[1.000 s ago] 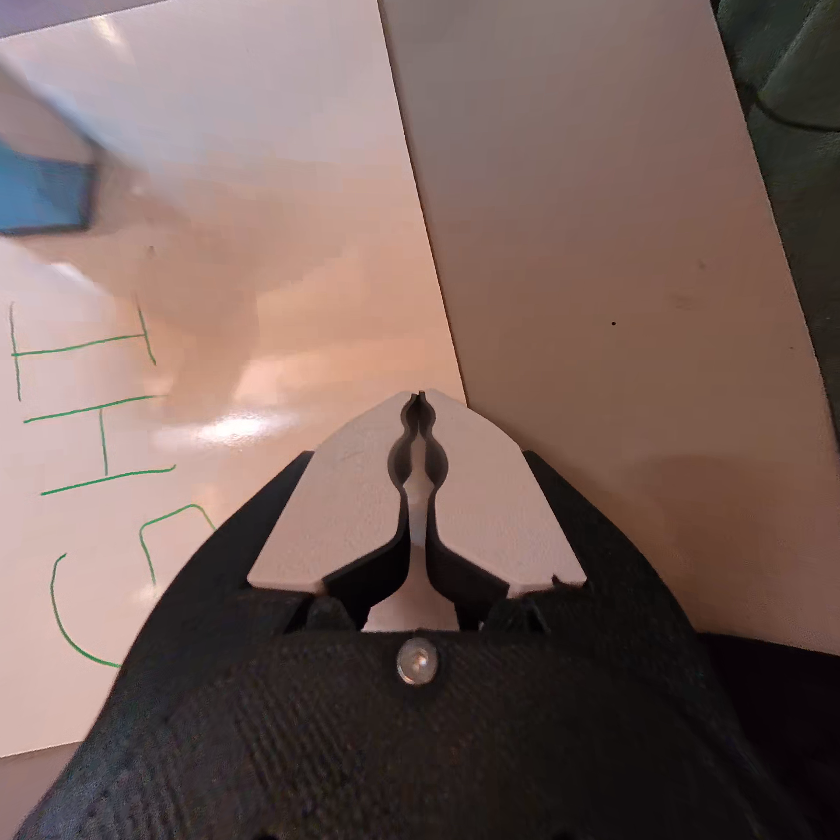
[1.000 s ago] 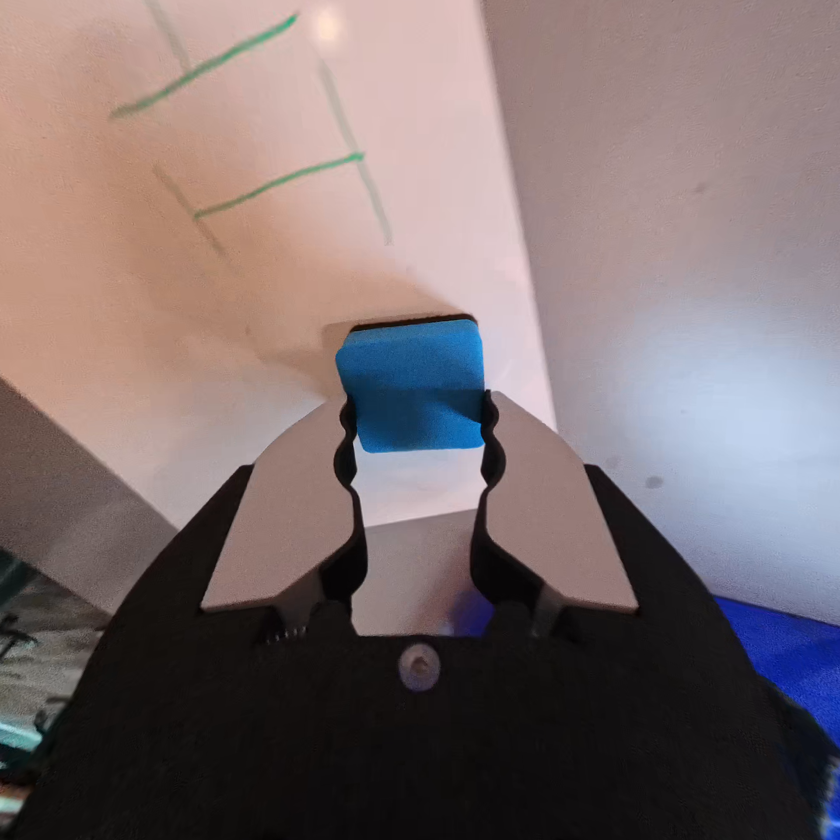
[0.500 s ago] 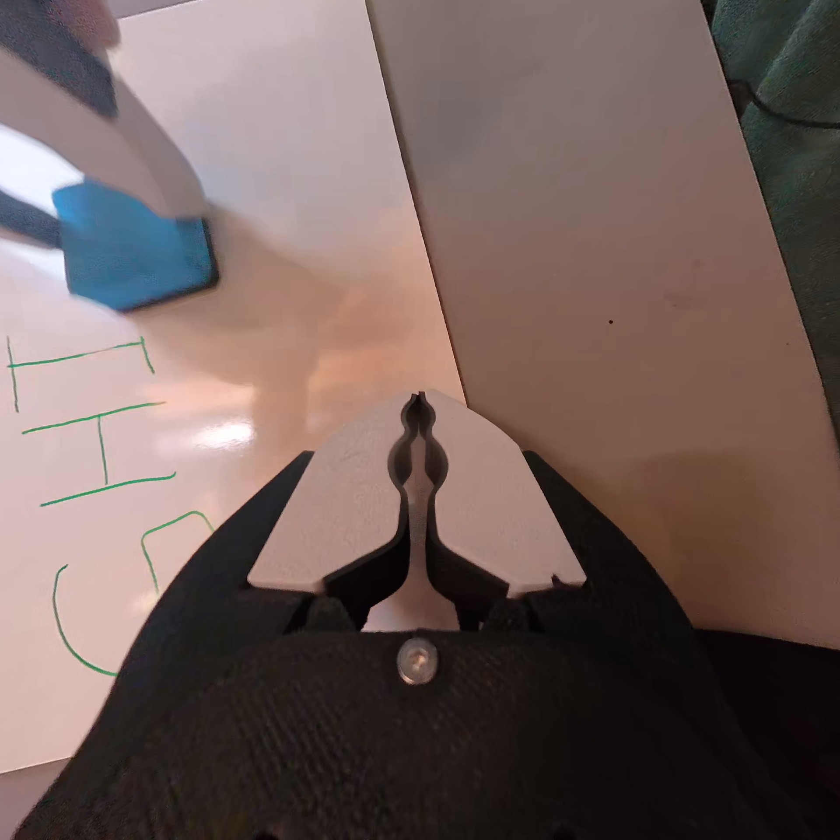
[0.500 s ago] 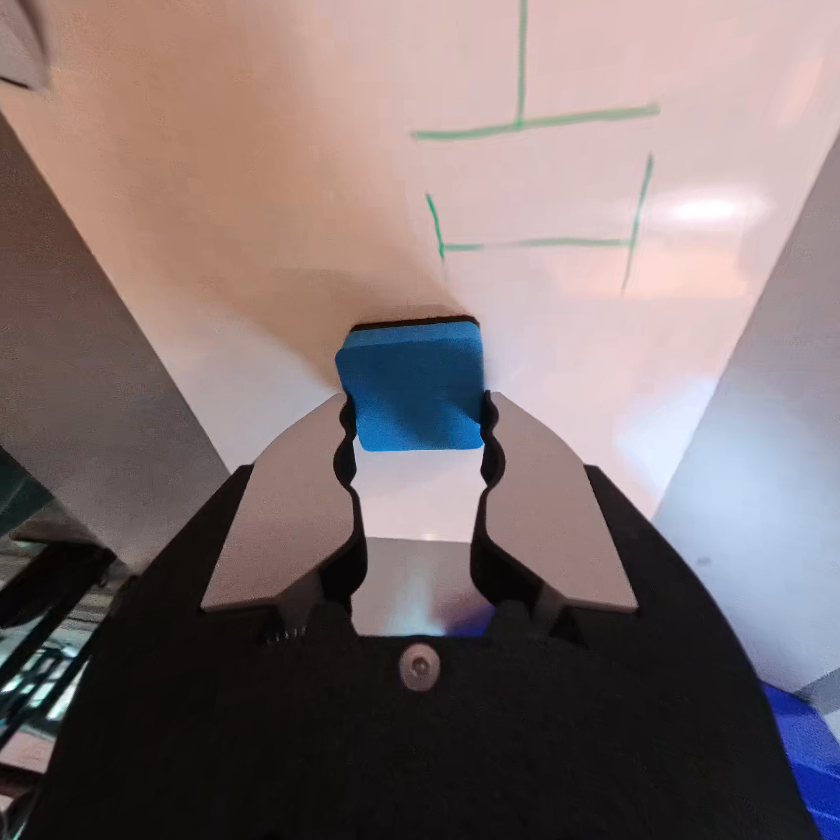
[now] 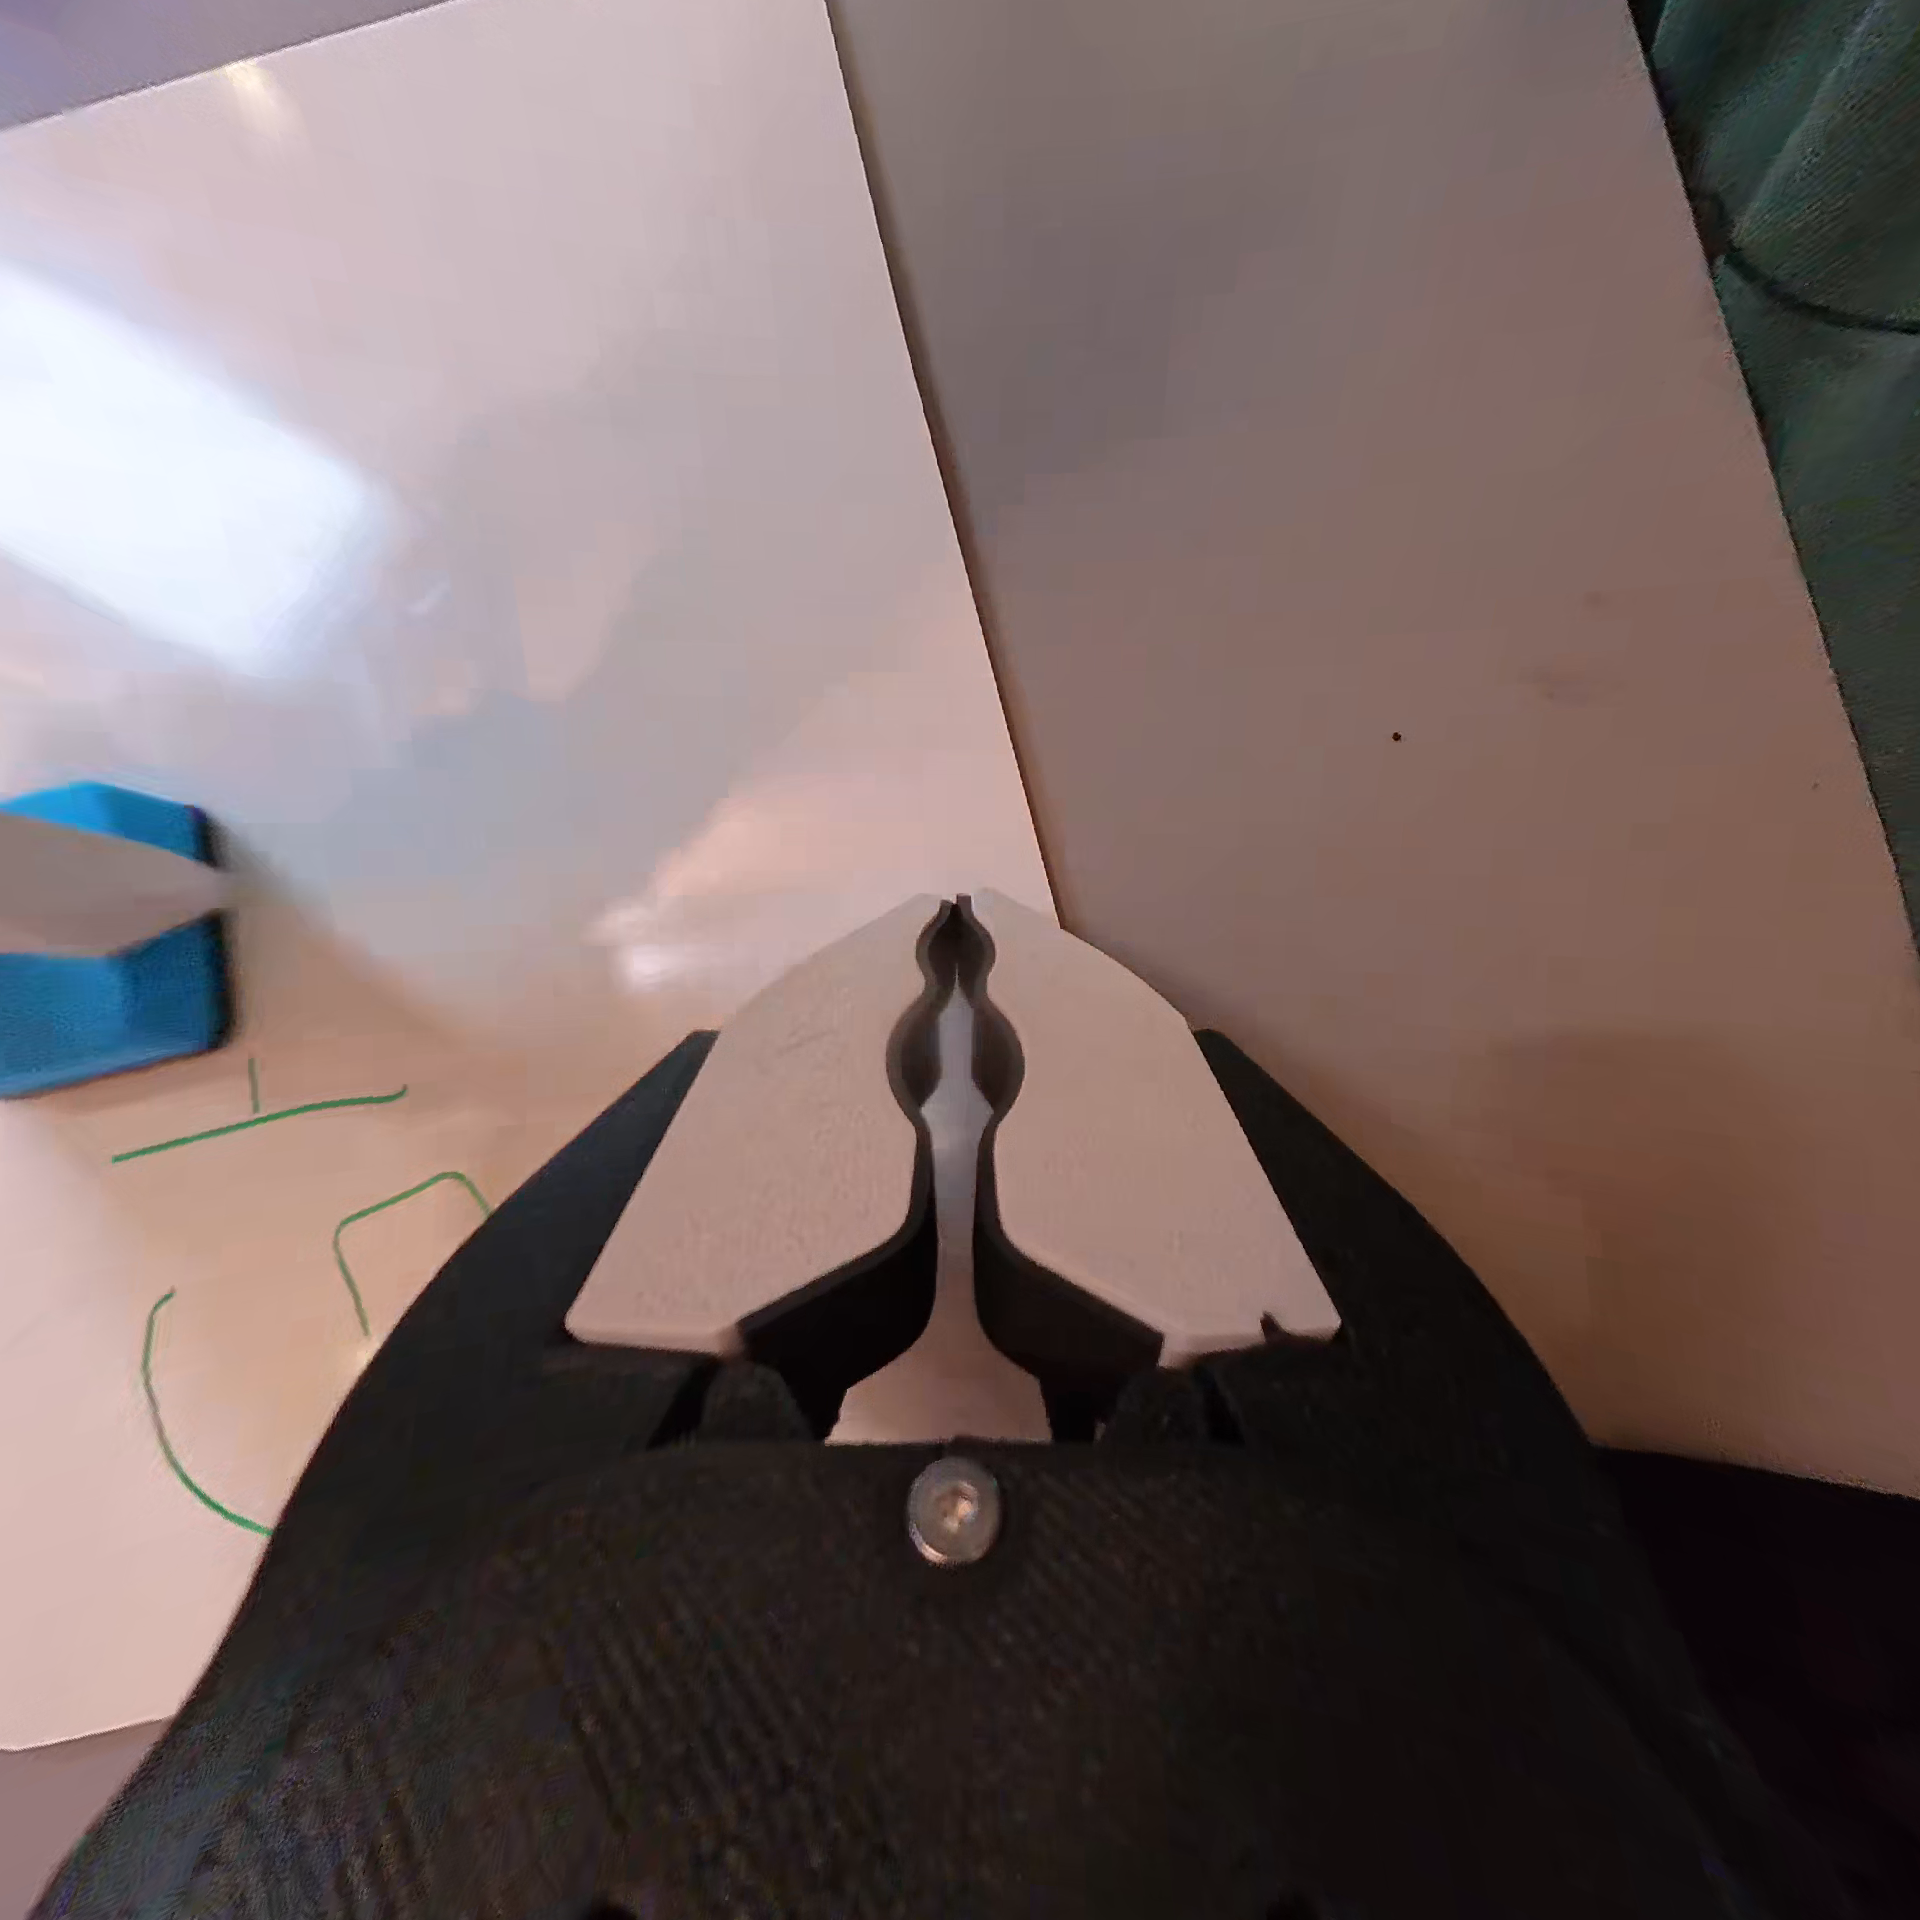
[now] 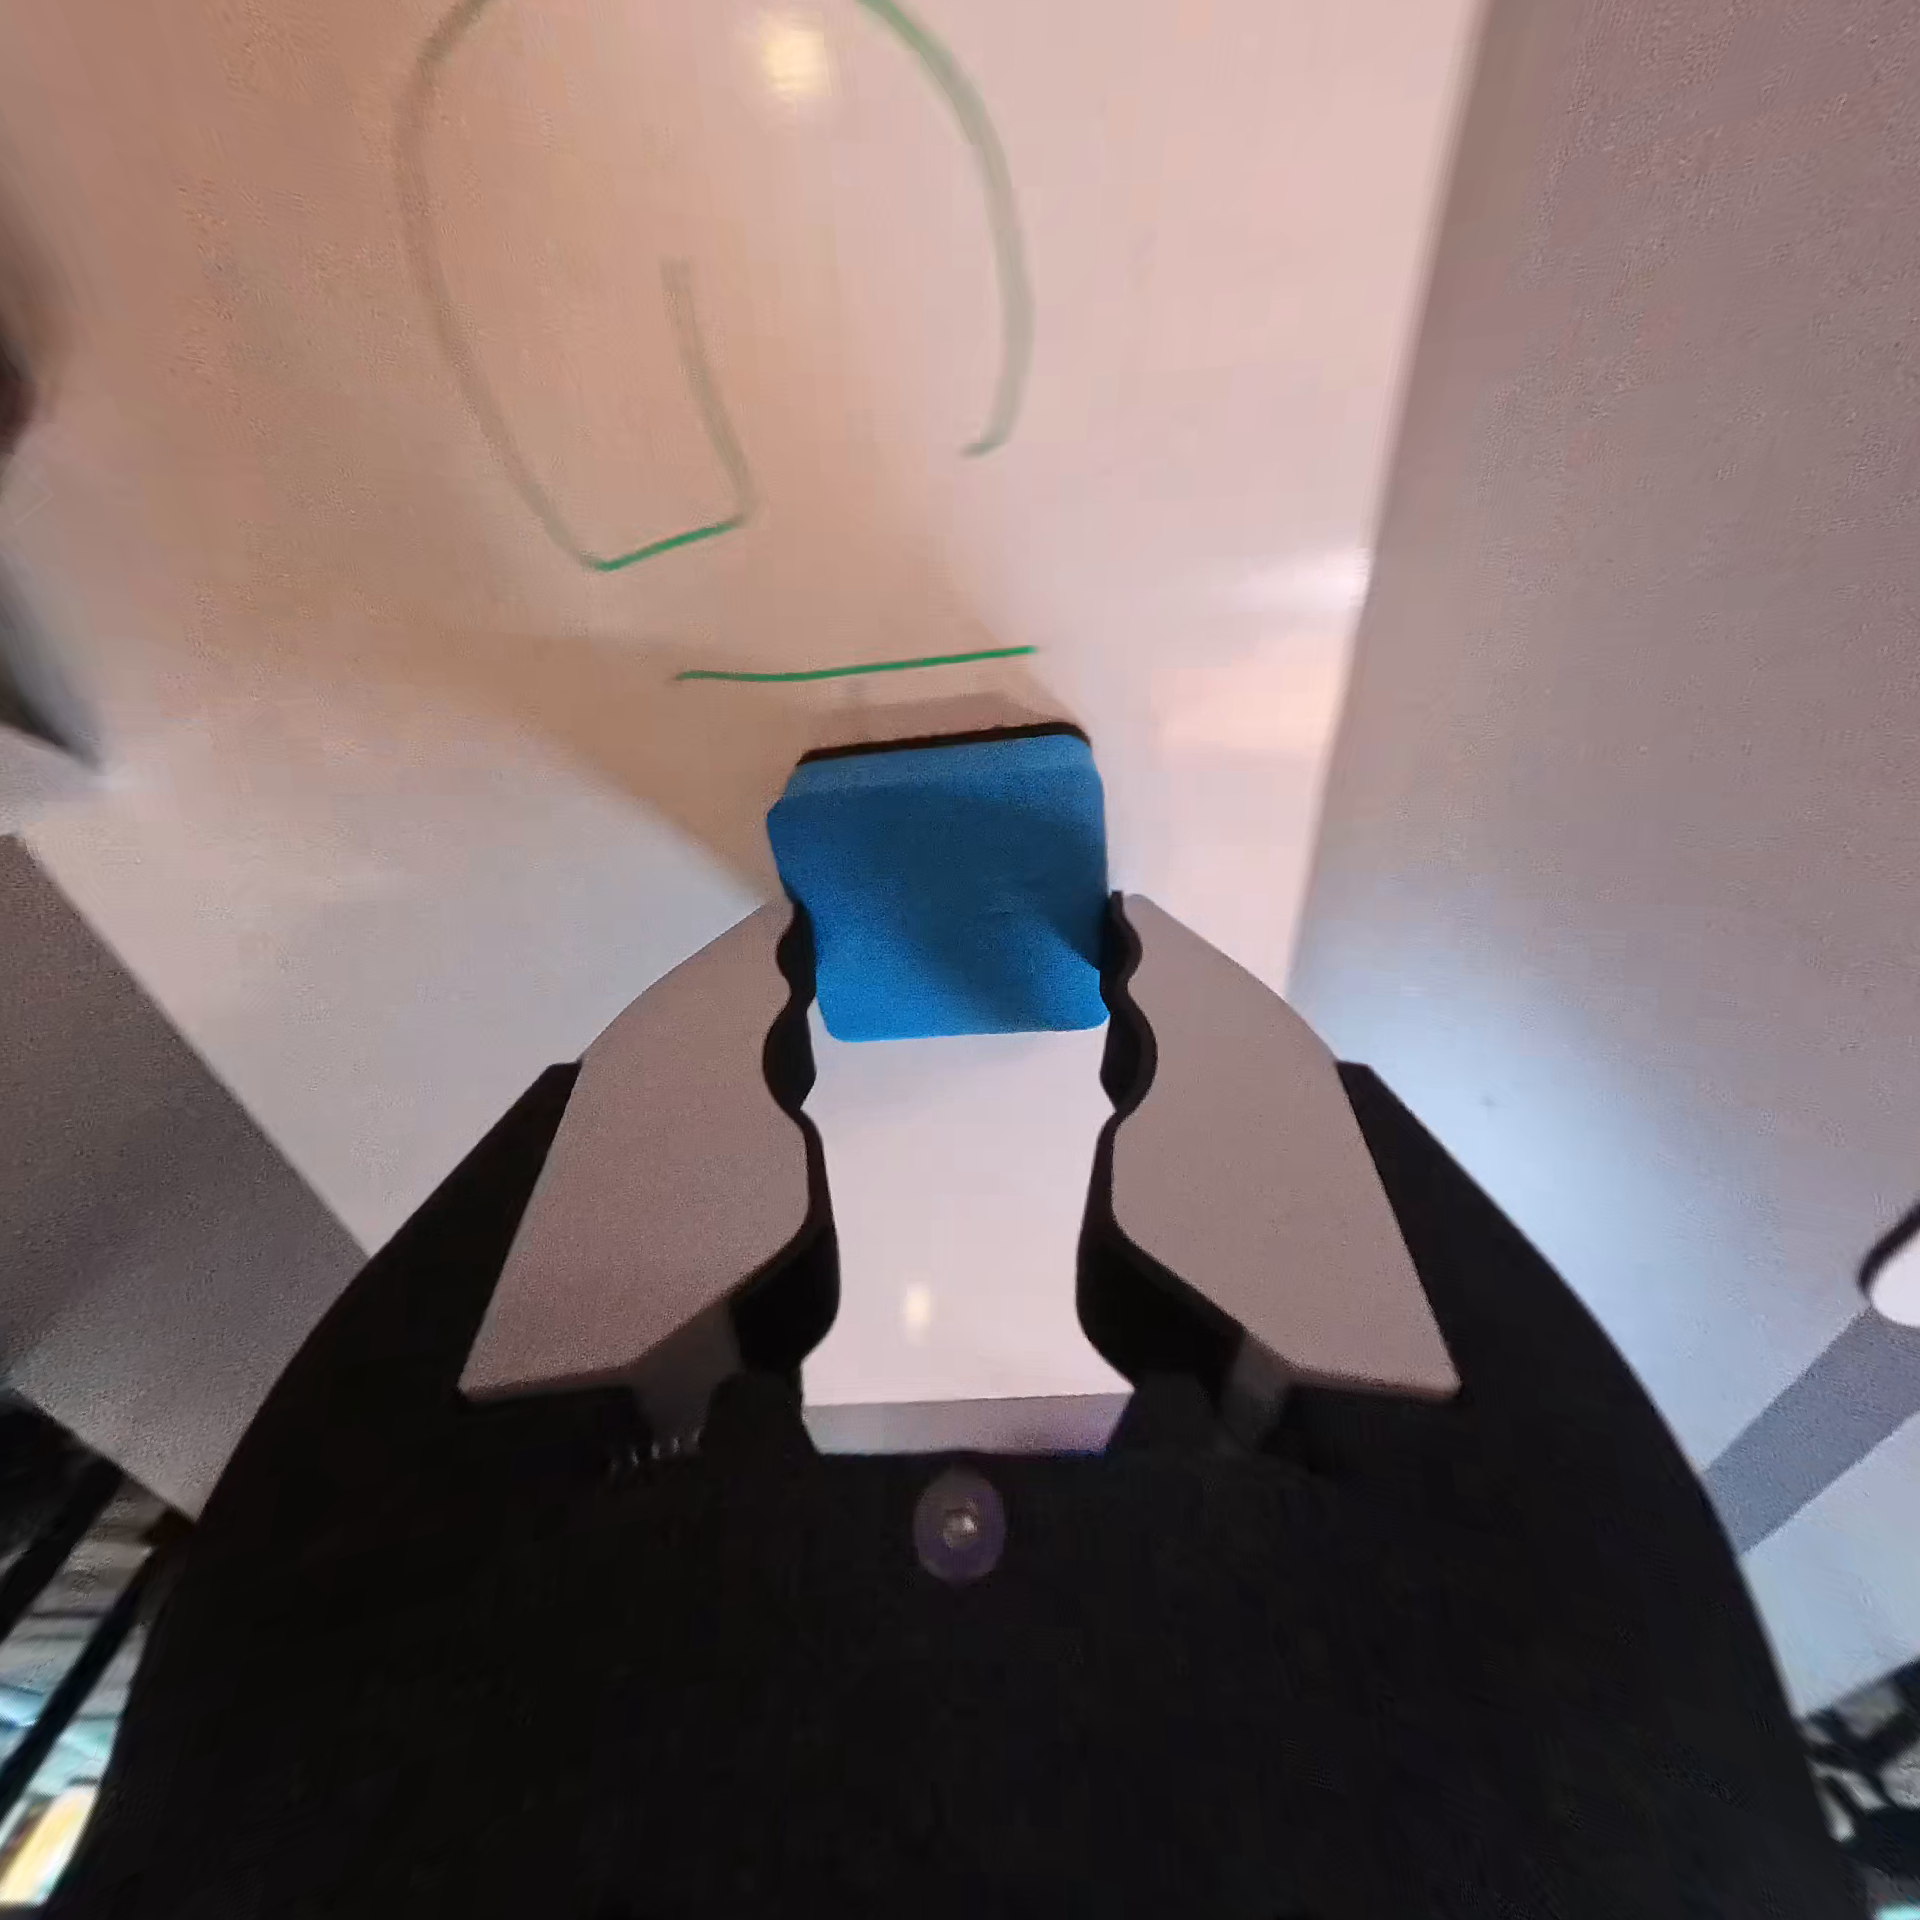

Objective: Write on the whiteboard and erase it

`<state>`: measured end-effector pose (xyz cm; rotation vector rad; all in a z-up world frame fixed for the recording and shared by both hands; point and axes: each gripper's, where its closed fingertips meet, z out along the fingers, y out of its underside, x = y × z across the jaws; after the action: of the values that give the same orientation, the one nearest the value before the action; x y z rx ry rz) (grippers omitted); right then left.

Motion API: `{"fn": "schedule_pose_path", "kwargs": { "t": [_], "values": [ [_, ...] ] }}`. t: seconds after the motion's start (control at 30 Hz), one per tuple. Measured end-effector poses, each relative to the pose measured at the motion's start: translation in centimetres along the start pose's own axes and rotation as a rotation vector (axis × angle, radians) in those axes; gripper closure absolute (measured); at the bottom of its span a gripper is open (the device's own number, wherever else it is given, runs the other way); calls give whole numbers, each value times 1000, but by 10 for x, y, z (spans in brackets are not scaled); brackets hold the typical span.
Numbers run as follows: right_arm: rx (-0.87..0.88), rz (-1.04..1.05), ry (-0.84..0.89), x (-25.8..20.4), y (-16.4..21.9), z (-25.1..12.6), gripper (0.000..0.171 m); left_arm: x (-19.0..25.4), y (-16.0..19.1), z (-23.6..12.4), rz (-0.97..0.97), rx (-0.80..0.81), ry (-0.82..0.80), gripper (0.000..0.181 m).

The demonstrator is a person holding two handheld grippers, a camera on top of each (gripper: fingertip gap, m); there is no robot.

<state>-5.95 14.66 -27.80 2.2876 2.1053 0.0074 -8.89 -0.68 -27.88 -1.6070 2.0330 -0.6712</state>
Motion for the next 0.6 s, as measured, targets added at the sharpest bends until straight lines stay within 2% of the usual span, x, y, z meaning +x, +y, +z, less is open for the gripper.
{"fn": "schedule_pose_path", "kwargs": {
  "t": [0.1, 0.17, 0.27, 0.3, 0.37, 0.47, 0.53, 0.6],
  "values": [
    [1, 97, -44, 24, 21, 0, 117, 0, 0, 0, 3, 4, -7, 181],
    [-44, 28, -73, -5, 37, 1, 118, 0, 0, 0, -6, 14, 7, 181],
    [-20, -122, -78, -52, 8, 1, 117, 0, 0, 0, -9, 10, 13, 181],
    [-6, -141, -52, -49, -7, 1, 117, 0, 0, 0, -8, 6, 8, 181],
    [40, -47, -27, -13, -30, 0, 117, 0, -1, 1, -2, -3, -6, 181],
    [-1, 93, -48, 27, -2, 0, 117, 0, -1, 1, 0, 1, -14, 181],
    [-39, 99, -89, 10, 23, 1, 117, 0, -1, 1, -5, 9, -5, 181],
    [-30, 15, -138, -30, 17, 1, 117, 0, -1, 1, -10, 17, 8, 181]
  ]
}}
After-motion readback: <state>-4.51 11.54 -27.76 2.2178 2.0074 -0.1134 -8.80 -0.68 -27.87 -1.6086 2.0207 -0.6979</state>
